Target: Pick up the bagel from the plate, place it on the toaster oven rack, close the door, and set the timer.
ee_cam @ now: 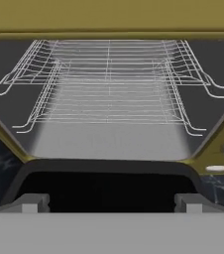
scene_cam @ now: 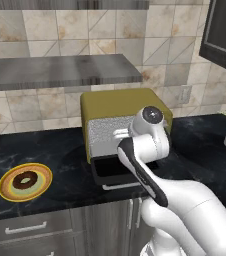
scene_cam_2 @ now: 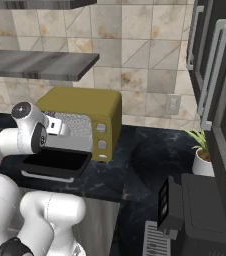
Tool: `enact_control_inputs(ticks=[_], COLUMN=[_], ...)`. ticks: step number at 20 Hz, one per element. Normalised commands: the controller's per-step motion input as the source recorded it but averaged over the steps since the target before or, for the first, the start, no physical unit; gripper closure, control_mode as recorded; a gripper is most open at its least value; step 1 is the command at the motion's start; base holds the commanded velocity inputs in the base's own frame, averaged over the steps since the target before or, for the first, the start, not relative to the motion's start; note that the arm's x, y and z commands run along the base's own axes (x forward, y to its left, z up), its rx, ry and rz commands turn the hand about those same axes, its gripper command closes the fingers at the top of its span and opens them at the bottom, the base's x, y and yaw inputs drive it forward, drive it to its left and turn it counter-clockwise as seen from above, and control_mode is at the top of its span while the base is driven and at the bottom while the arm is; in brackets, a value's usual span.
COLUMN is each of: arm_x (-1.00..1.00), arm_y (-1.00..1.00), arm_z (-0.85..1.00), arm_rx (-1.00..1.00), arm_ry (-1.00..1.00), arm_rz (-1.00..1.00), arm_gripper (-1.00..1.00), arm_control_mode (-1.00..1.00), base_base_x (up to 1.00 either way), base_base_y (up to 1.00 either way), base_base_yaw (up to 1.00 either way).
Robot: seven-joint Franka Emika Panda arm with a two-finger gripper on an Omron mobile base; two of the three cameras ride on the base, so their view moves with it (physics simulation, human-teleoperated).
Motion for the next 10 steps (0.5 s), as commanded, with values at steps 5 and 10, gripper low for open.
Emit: enact_control_inputs(ticks=[5,10], arm_x=[0.24,0.21], arm_y=[0.00,0.00], arm_z=[-0.10,-0.12], arm_rx=[0.00,0.00], arm_ry=[-0.05,-0.03], arm_rz=[0.00,0.00], arm_gripper=[-1.00,-1.00], arm_control_mode=[-1.00,-1.00], base_base_x=[0.00,0.00], base_base_y=[0.00,0.00], base_base_yaw=[0.00,0.00])
